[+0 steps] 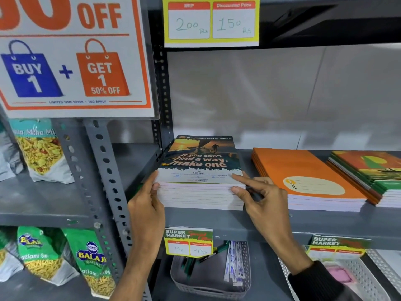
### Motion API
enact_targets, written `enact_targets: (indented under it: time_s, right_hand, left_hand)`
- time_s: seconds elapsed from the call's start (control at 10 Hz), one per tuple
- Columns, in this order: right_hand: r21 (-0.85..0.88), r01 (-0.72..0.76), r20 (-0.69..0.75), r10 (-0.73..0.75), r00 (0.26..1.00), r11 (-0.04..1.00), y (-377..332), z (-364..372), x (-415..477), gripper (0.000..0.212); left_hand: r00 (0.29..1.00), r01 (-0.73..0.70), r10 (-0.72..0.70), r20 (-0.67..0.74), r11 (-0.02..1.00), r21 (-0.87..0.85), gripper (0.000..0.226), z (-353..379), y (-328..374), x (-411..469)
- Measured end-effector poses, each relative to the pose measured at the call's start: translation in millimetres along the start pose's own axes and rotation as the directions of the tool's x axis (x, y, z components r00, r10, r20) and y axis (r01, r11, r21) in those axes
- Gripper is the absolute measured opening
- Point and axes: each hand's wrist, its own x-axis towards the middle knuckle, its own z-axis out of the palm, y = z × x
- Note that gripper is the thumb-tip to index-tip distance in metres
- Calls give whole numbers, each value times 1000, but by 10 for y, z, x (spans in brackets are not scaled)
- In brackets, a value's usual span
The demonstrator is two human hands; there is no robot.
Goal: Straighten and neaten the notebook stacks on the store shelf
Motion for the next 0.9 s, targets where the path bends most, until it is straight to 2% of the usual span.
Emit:
enact_targets:
  time_s: [0.4, 0.6, 0.7, 0.8, 0.9]
  right_hand:
    - [-8, 27, -27, -27, 999, 1000, 16, 3, -2, 31]
    - [-58, 52, -45, -55, 997, 997, 38, 19, -1, 29]
    - [-111, 86, -43, -92, 995, 990, 21, 24, -39, 29]
    - [-157, 110, -3, -112, 994, 981, -16, -12, -43, 33]
    - [-270, 209, 37, -207, 978, 940, -133, -132, -91, 44]
  left_hand:
    - [999, 32, -33, -42, 999, -24, 48, 40, -18, -5]
    - [999, -14, 12, -43, 999, -43, 41, 16, 22, -26]
    - [1000, -22, 22, -15, 1000, -21, 36, -16, 30, -38]
    - [997, -31, 31, 75, 1000, 0, 34, -42, -30, 15]
    - [981, -66, 53, 188, 995, 68, 45, -129, 54, -9]
